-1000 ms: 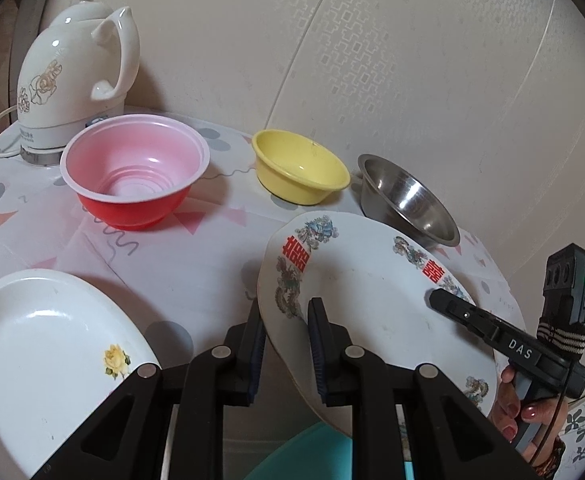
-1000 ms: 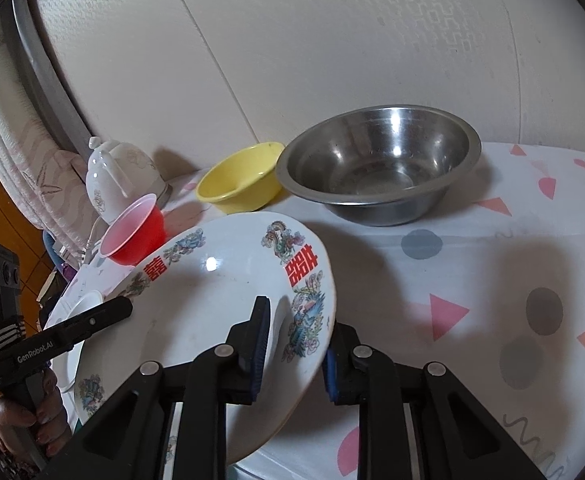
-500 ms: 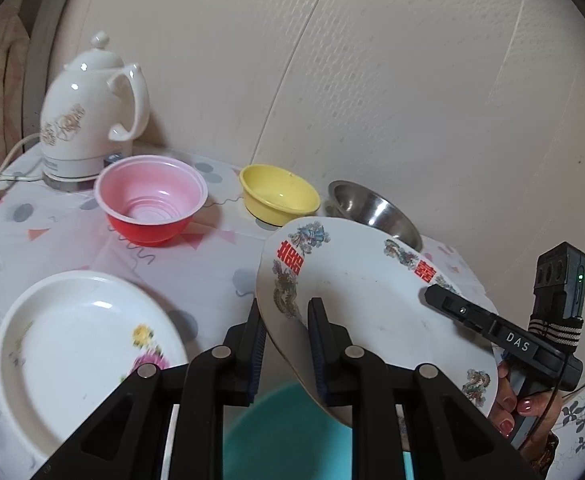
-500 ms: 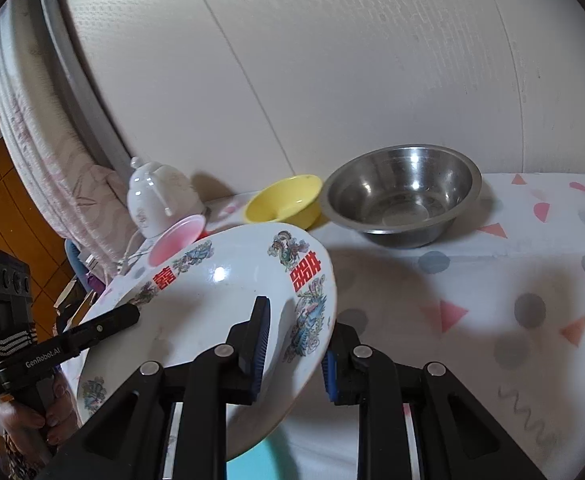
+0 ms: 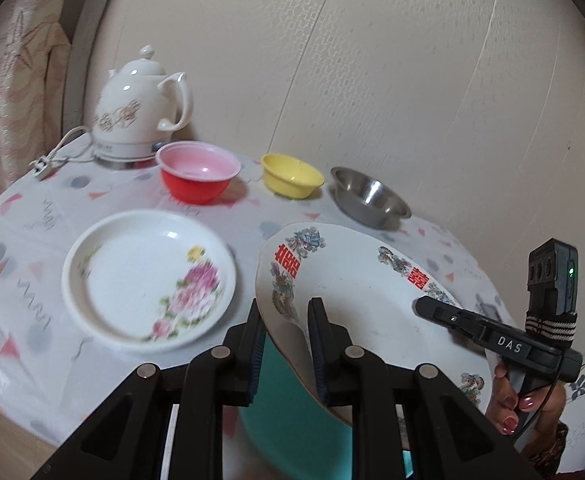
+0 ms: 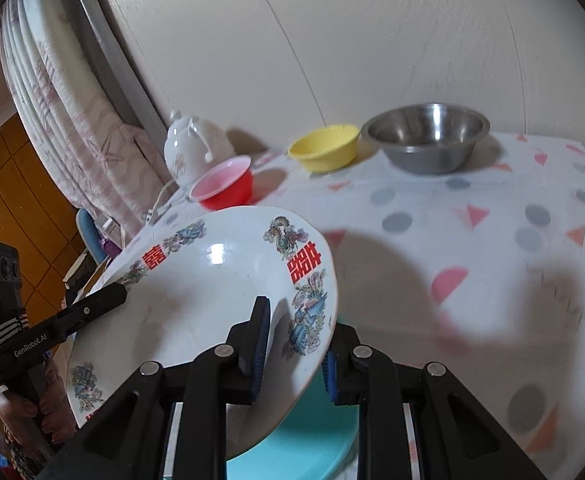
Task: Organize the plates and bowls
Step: 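Carry the red-character plate over the teal plate and lower it on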
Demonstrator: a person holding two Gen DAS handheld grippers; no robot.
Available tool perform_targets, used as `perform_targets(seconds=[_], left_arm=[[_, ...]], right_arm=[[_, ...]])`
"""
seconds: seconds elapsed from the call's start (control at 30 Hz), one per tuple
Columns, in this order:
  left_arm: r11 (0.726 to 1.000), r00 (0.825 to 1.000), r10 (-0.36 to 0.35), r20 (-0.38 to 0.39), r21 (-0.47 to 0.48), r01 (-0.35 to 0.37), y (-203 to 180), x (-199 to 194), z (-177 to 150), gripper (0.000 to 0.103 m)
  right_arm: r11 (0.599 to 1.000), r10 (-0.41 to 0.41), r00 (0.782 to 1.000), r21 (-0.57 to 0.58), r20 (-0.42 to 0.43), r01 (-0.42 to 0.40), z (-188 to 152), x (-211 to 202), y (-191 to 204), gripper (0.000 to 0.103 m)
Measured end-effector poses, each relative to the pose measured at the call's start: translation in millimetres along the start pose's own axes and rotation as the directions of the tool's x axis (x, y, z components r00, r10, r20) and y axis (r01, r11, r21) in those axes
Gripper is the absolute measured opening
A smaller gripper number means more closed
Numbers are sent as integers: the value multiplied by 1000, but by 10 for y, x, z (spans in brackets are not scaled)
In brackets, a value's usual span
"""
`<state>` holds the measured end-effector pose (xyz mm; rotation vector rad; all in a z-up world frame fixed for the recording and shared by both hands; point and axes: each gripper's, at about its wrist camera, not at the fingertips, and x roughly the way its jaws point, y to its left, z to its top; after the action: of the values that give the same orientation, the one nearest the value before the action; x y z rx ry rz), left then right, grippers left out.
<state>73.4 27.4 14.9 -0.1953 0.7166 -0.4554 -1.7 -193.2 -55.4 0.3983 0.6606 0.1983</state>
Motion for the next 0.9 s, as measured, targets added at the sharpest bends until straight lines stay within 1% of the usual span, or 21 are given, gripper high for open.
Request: perform_targets(seconds=[0.13, 0.23, 0.37, 0.5, 0.6, 0.67, 0.77, 0.9], left_arm=[[1000, 1000, 19, -3, 19, -19, -9, -14, -158, 21], [999, 999, 39, -8, 28, -39, -16, 16, -274, 21], [995, 996, 83, -12, 57, -82, -51, 87, -400, 22], [996, 997, 81, -5, 45, -81, -24, 98, -451, 23], [995, 996, 93, -10, 45, -92, -25, 129, -488, 24], [994, 995, 96, -1, 46, -96, -29, 129, -505, 24], [993, 994, 113, 9, 41, -113, -44, 143, -512, 25], [985, 986, 157, 52, 71, -160, -129, 180, -555, 27]], right_arm=[[1000, -20, 1000, 7, -24, 20, -171, 49, -2, 24], [999, -20, 999, 28, -46, 21, -258, 101, -54, 24], [999, -39, 997, 32, -69, 41, -313, 187, -94, 25], [998, -62, 996, -2, -64, 62, -304, 208, -56, 26], [996, -80, 994, -32, -73, 78, -298, 216, -21, 29], [993, -105, 992, -64, -74, 100, -307, 221, 18, 30], [989, -122, 989, -91, -77, 115, -305, 228, 44, 32], [989, -121, 989, -100, -83, 112, -280, 232, 17, 32]])
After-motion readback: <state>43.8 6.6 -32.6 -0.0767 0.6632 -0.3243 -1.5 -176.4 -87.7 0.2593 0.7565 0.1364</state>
